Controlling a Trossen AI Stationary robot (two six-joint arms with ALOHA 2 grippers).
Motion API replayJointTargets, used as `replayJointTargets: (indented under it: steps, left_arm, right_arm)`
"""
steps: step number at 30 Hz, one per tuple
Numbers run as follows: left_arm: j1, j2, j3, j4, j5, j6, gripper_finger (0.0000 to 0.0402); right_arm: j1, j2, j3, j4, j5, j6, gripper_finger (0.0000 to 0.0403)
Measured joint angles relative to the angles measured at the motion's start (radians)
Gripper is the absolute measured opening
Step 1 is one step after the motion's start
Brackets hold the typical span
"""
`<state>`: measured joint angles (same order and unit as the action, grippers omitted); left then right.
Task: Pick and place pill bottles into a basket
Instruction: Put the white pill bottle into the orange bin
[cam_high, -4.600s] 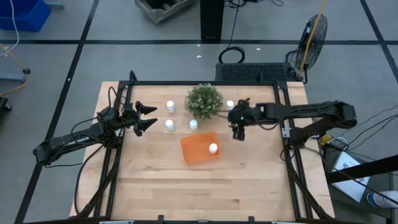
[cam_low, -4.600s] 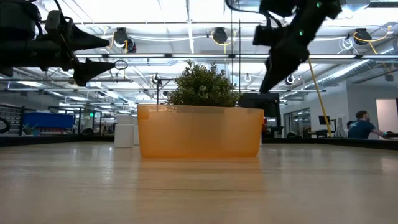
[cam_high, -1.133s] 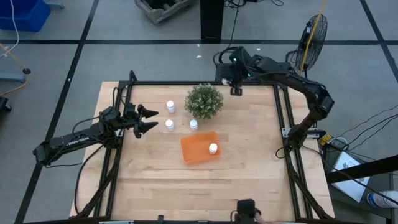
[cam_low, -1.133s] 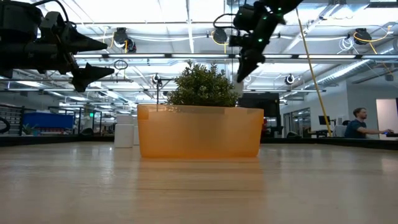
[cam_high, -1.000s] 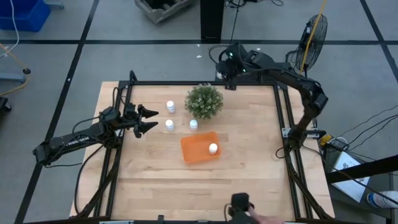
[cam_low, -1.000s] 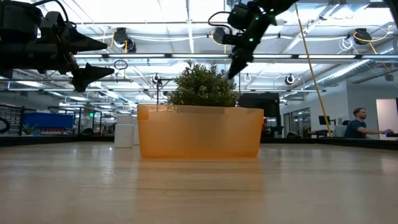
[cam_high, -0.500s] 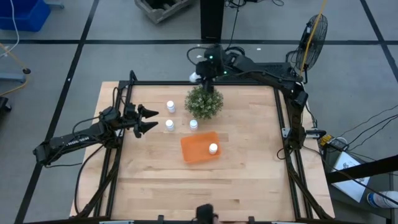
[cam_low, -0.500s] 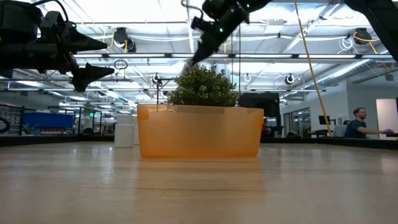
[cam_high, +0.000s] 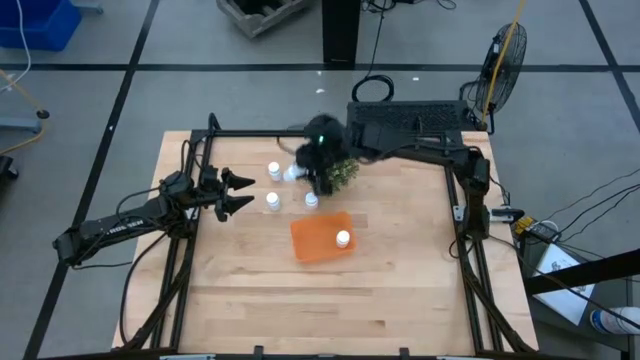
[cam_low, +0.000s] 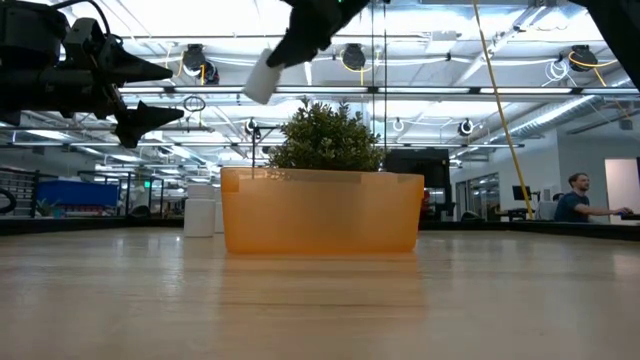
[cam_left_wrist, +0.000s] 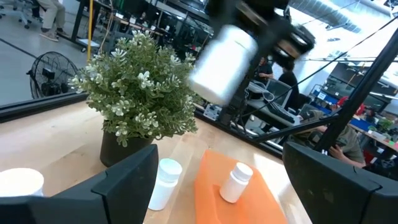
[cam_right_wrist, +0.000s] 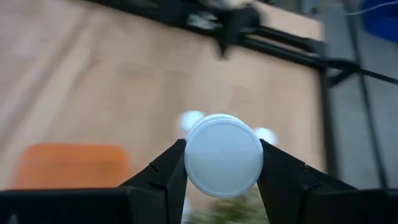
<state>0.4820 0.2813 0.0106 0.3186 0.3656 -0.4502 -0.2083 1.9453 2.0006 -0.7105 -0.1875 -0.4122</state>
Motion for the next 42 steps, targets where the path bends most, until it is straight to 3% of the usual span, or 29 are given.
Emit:
replayJointTargets:
  steps: [5, 14, 23, 31, 42]
  left_arm:
    - [0.000, 0.000, 0.000, 0.000, 0.000, 0.007, 0.0349]
    - [0.000, 0.000, 0.000, 0.000, 0.000, 0.006, 0.0349]
    - [0.000, 0.000, 0.000, -0.001, 0.009, 0.008, 0.0349]
    - [0.000, 0.000, 0.000, -0.001, 0.010, 0.009, 0.0349]
    - [0.000, 0.000, 0.000, 0.000, 0.052, -0.001, 0.0349]
  right_arm:
    - [0.067, -0.004, -0.001, -0.112, 0.001, 0.078, 0.0147]
    - [0.080, -0.041, -0.001, -0.288, 0.037, 0.145, 0.0147]
    - [0.134, -0.076, -0.006, -0.273, 0.003, 0.223, 0.0147]
    - [0.170, -0.076, -0.152, -0.254, 0.007, 0.244, 0.0147]
    - [0.189, -0.079, -0.404, -0.101, 0.060, 0.246, 0.0147]
